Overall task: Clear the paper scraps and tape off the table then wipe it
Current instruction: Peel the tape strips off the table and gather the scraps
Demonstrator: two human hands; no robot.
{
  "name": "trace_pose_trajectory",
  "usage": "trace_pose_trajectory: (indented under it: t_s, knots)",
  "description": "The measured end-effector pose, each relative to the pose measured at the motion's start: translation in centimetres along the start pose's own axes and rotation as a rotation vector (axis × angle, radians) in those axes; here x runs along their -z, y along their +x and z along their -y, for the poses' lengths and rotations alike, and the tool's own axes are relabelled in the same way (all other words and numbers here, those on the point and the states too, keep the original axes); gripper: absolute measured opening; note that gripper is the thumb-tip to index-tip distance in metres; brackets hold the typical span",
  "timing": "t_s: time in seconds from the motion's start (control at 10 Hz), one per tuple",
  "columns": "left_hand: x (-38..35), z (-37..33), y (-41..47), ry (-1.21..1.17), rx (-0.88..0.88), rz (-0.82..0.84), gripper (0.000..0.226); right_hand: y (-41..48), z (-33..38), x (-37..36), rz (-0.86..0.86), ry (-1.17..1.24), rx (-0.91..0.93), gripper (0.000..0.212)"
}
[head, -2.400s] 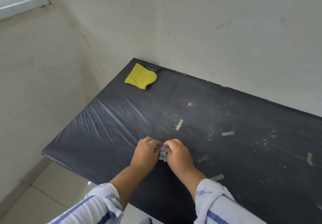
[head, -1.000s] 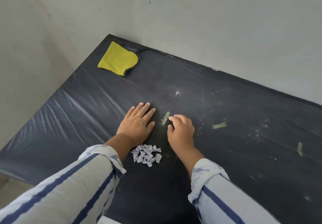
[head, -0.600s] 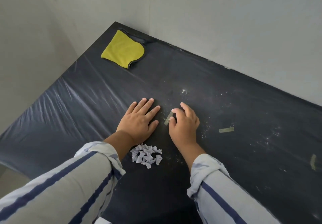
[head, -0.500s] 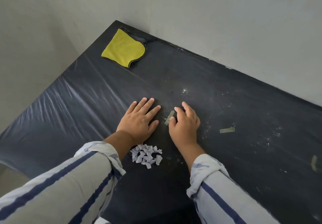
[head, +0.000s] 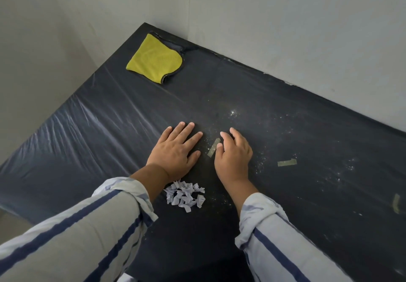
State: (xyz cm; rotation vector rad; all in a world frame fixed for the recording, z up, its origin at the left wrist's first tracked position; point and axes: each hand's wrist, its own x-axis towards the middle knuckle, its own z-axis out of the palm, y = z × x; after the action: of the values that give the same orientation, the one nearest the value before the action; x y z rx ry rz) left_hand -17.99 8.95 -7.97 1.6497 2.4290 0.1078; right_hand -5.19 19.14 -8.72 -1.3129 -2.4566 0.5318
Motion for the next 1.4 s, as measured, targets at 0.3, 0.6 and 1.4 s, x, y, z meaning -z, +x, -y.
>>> trace_pose_trajectory:
  t_s: [0.3, 0.6, 1.4]
  knots:
    - [-0.13, 0.08, -0.04, -0.015, -0.010, -0.026, 0.056, 0.40, 0.26, -0.06, -0.033, 0.035, -0.059, 0.018]
    - [-0.10, 0.11, -0.02, -0.008, -0.008, -0.018, 0.057, 0.71, 0.34, 0.09, 0.020, 0.027, -0.078, 0.022]
    - [-0.14, 0.17, 0.03, -0.004, -0.004, -0.012, 0.057, 0.15, 0.04, 0.15, -0.109, 0.111, -0.024, 0.011]
